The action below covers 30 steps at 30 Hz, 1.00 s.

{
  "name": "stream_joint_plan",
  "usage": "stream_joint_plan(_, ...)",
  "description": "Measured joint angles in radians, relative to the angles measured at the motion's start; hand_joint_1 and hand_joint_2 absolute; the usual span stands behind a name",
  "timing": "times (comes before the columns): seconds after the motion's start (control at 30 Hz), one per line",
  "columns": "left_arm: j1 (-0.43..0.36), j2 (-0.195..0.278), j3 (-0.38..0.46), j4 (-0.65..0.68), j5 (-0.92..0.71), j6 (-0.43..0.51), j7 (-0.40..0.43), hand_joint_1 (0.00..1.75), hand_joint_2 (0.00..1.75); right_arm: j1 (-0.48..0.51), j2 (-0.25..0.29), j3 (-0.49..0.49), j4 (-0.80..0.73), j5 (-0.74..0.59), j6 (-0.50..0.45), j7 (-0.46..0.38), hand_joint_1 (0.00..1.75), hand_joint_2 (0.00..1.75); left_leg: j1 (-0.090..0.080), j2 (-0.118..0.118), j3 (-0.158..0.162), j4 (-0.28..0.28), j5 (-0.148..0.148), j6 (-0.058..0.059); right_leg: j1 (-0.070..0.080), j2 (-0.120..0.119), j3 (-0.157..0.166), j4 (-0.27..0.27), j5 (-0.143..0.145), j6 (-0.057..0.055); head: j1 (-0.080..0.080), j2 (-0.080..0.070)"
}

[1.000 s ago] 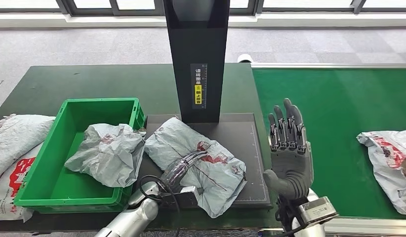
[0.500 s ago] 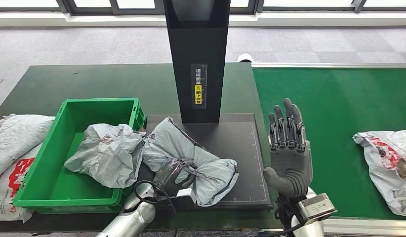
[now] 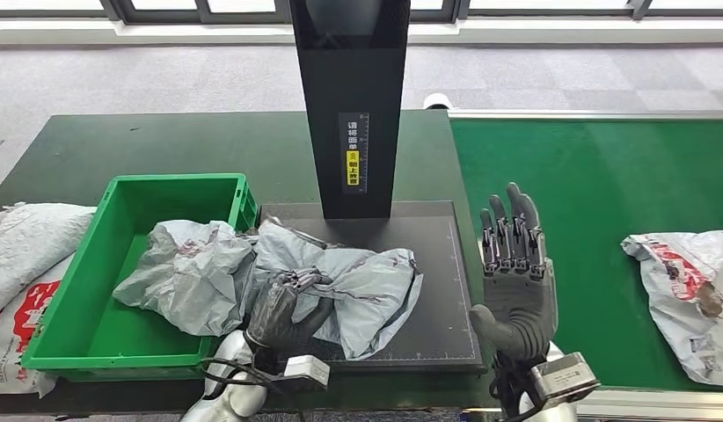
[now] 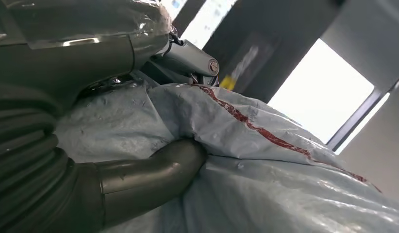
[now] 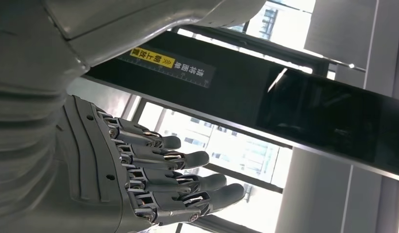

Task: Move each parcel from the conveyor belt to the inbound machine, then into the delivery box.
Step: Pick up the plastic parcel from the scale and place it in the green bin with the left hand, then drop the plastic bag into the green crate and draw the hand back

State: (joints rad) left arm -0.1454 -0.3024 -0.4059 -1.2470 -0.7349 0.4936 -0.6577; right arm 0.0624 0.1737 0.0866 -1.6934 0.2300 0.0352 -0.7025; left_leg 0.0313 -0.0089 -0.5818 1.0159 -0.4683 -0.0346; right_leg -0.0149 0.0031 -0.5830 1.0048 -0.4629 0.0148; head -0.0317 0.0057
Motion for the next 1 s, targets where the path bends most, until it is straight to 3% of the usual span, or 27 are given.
stream_joint_plan(0.13,0.048,0.014,0.001,-0.147,0.025,0.034,-0.017,1.75,1.75,0.008,0.0,0.0,-0.008,0.001,-0.005,-0.001,0.0,1.75,0.0,0.001,0.0,0.0,0.0,0.0,0.0,0.0,0.0,0.0,0.0,0.0,0.0,0.0)
stream_joint_plan(0.33,0.125,0.038,0.01,-0.412,0.043,0.194,-0.04,1.75,1.75,0.021,0.0,0.0,-0.018,0.003,-0.009,-0.001,0.0,1.75,0.0,0.001,0.0,0.0,0.0,0.0,0.0,0.001,0.0,0.0,0.0,0.0,0.0,0.0)
stream_joint_plan(0.5,0.18,0.039,0.056,-0.63,0.049,0.204,-0.043,1.75,1.75,0.025,0.0,0.0,-0.019,0.003,-0.017,-0.001,0.0,1.75,0.0,0.001,0.0,0.0,0.0,0.0,0.0,0.001,0.0,0.0,0.0,0.0,0.0,0.0)
stream_joint_plan(0.67,0.198,0.015,0.135,-0.752,0.12,0.204,-0.043,1.75,1.75,0.022,-0.001,0.0,-0.019,0.003,-0.028,-0.001,0.0,1.75,0.0,0.002,0.0,0.0,0.0,0.0,0.0,0.001,0.0,0.0,0.0,0.0,0.0,0.0)
stream_joint_plan(0.8,0.186,0.003,0.23,-0.73,0.157,0.204,-0.029,1.75,1.75,0.012,-0.001,0.002,-0.019,0.007,-0.037,-0.001,0.0,1.75,0.0,0.001,0.001,0.0,0.0,0.0,0.0,0.0,0.0,0.0,0.0,0.0,0.0,0.0)
stream_joint_plan(1.0,0.063,0.014,0.366,-0.412,0.1,0.146,0.16,1.75,1.75,0.008,-0.001,0.02,-0.019,0.024,-0.035,0.0,0.0,1.75,0.0,0.001,0.002,0.0,0.002,-0.002,0.0,0.0,0.001,0.0,0.001,-0.001,0.0,0.0)
